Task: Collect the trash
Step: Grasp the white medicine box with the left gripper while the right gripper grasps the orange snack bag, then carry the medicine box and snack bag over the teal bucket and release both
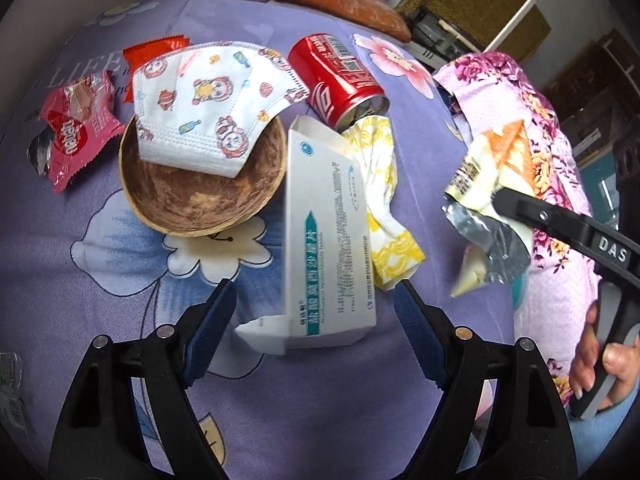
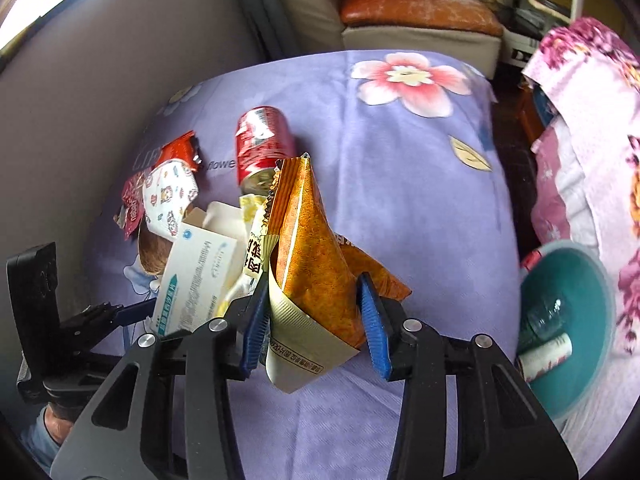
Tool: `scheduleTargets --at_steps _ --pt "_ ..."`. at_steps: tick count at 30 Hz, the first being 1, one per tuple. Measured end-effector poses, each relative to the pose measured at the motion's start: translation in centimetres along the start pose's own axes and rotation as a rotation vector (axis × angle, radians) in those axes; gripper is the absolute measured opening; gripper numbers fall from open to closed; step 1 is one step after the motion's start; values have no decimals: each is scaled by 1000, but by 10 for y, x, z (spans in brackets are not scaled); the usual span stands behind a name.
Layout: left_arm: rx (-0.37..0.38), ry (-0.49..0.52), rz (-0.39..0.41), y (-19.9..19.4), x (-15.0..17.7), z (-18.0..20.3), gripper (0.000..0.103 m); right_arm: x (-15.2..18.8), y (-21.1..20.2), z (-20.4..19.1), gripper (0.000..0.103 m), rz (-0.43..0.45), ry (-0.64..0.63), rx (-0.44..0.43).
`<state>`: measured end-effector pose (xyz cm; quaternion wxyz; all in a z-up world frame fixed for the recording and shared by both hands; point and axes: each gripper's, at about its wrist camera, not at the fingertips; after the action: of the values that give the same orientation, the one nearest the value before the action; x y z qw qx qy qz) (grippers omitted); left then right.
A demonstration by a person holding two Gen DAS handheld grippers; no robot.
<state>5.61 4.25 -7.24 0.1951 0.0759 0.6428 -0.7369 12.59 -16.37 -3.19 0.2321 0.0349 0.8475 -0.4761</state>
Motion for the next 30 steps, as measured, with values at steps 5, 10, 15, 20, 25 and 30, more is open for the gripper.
scheduleTargets --at_steps 5,10,15,20,25,30 --pt "-63 18 -12 14 -9 14 71 13 -17 20 41 16 49 -8" --pt "-97 8 -29 26 -17 28 70 26 -28 38 41 38 99 -28" --pt "-121 31 6 14 -13 37 51 35 -37 50 41 66 134 -35" --pt "-94 77 7 3 -1 47 50 42 -41 59 41 75 151 -47" --pt "-95 100 -14 3 12 47 50 47 -45 65 41 85 167 -62" --pt "-91 90 26 -17 9 45 50 53 -54 65 41 109 174 -69"
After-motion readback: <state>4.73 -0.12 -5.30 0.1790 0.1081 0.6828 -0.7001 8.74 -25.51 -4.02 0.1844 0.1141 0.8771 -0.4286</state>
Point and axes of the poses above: each gripper's, at about its wrist camera, not at the fingertips, and y roughly the way its jaws point, z to its right, x to its underside, and after that the axes turned 12 degrees about -x, right-handed
